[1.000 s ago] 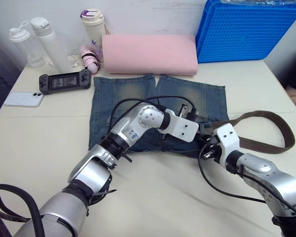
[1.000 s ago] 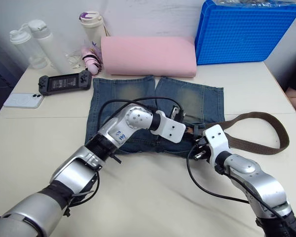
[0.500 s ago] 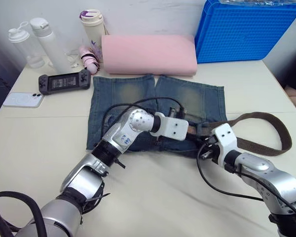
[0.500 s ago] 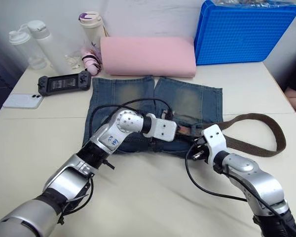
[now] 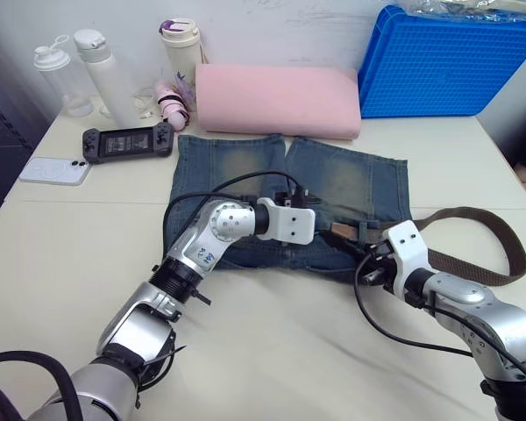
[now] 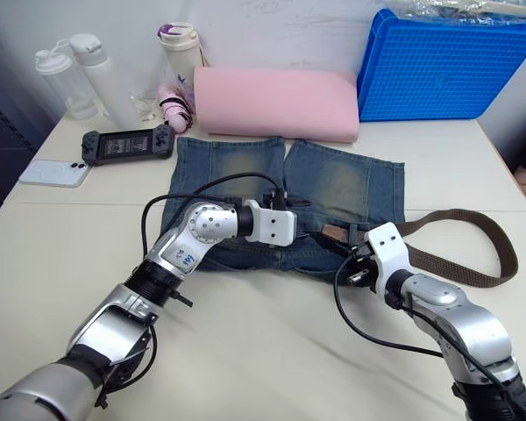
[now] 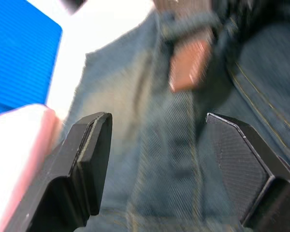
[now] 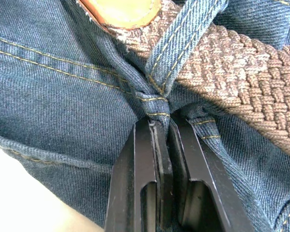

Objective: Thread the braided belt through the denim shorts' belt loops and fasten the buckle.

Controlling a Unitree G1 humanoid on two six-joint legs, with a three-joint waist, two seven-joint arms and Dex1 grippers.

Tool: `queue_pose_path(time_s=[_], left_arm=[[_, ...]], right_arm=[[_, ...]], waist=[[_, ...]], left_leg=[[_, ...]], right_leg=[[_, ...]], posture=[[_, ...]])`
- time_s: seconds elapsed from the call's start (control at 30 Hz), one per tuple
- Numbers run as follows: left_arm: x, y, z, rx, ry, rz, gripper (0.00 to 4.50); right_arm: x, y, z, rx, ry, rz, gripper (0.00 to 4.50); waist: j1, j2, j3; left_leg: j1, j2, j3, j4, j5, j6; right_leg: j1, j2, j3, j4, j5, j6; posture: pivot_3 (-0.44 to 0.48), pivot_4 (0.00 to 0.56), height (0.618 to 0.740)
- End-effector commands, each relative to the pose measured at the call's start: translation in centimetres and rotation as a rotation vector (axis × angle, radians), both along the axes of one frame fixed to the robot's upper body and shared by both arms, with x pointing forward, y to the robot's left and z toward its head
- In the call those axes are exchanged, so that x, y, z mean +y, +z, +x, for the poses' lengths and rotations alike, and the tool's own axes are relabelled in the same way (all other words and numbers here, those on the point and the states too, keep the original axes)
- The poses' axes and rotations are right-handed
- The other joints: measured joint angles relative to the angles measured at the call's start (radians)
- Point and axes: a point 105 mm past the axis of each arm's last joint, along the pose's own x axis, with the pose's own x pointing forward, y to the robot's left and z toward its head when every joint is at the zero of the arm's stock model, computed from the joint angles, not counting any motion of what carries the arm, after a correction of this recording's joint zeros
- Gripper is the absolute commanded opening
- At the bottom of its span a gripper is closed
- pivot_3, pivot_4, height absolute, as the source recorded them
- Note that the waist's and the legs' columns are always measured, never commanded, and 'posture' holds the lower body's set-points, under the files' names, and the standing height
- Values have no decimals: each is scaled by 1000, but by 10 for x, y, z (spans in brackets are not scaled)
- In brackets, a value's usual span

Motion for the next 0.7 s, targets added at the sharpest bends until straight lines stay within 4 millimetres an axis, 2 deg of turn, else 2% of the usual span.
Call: queue_pose_path(time_s=[0.03,0.13,0.2,0.43,0.7], left_arm=[[-16,10,-4,-119,-49,-26,3415],[-20,-7,-3,-154,-70,46,3415],[-21,-11,-2,-176,-76,54,3415],[-23,-7,0,-248,-83,28,3415],[-33,4,-7,-289,-115,-55,3415]], right_arm=[[-13,-27,-9,121,-64,-34,0],[-13,-27,-11,120,-70,-32,0],[-14,-28,-13,122,-76,-30,0],[-13,-30,-17,125,-99,-16,0],[-12,-31,-18,125,-106,-14,0]], waist=[[-1,0,0],[-1,0,0],[0,0,0],[12,0,0],[14,0,0]], left_leg=[[0,0,0,0,0,0],[0,0,1,0,0,0],[0,0,1,0,0,0],[-1,-1,1,0,-1,1],[-1,-1,1,0,-1,1]], right_leg=[[0,0,0,0,0,0],[-1,0,0,0,0,0],[-1,0,0,0,0,0],[-1,0,0,0,0,0],[-1,0,0,0,0,1]], posture=[[0,150,740],[0,150,740],[0,150,740],[0,150,740],[0,150,740]])
